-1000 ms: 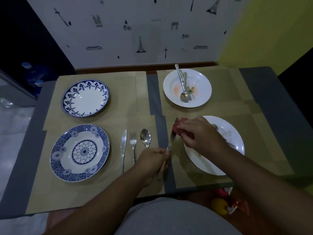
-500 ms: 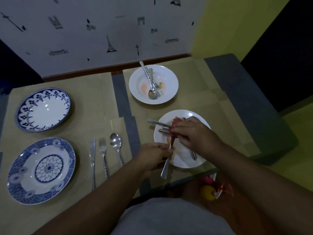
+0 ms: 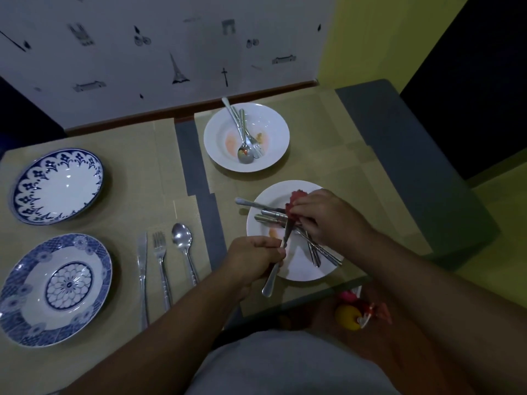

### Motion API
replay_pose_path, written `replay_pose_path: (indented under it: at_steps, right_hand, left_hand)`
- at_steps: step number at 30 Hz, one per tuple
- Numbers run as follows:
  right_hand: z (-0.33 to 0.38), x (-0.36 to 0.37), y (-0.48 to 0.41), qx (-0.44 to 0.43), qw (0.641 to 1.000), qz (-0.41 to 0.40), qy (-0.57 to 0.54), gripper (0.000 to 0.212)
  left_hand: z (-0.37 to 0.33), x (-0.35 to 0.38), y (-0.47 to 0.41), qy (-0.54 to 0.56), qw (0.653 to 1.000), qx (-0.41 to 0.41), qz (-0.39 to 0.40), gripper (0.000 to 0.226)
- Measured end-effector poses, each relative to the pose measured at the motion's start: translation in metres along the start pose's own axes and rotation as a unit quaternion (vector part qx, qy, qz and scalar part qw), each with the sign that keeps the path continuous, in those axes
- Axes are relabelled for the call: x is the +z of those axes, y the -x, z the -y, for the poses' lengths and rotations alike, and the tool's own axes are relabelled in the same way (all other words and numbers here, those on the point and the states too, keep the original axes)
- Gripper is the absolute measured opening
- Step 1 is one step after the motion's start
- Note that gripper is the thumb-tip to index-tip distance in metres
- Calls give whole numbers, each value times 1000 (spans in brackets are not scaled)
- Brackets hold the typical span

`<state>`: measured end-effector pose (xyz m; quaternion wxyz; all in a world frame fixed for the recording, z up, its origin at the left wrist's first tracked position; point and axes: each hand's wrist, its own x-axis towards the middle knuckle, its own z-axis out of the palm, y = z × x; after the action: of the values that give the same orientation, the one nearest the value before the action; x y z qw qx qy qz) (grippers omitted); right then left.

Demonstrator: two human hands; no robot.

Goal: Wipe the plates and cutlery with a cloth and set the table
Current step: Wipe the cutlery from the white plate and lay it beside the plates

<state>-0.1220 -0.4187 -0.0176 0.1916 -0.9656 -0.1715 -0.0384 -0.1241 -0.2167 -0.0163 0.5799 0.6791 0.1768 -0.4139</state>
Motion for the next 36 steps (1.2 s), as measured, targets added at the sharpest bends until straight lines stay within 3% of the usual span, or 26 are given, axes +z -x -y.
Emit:
replay_pose_path:
  at_steps: [5, 13, 18, 28, 32, 36]
  right_hand:
    - [8, -1, 10, -32, 999, 13, 7, 24]
    - [-27, -12, -14, 84, 995, 32, 47, 21]
    - [-33, -15, -3, 129, 991, -20, 25, 20]
    - [-2, -15, -7, 93, 994, -26, -47, 11]
    - [6, -16, -9, 88, 994, -28, -57, 11]
    - [10, -18, -11, 100, 993, -26, -62, 16]
  left_hand:
    - [2, 0, 1, -9, 1000, 7, 4, 16]
    - [10, -5, 9, -11, 1000, 25, 3, 13]
    - [13, -11, 9, 6, 1000, 15, -3, 11]
    - [4, -16, 13, 74, 997, 6, 20, 8]
    - [-4, -20, 15, 69, 996, 46, 21, 15]
    - [-14, -25, 19, -20, 992, 120, -18, 15]
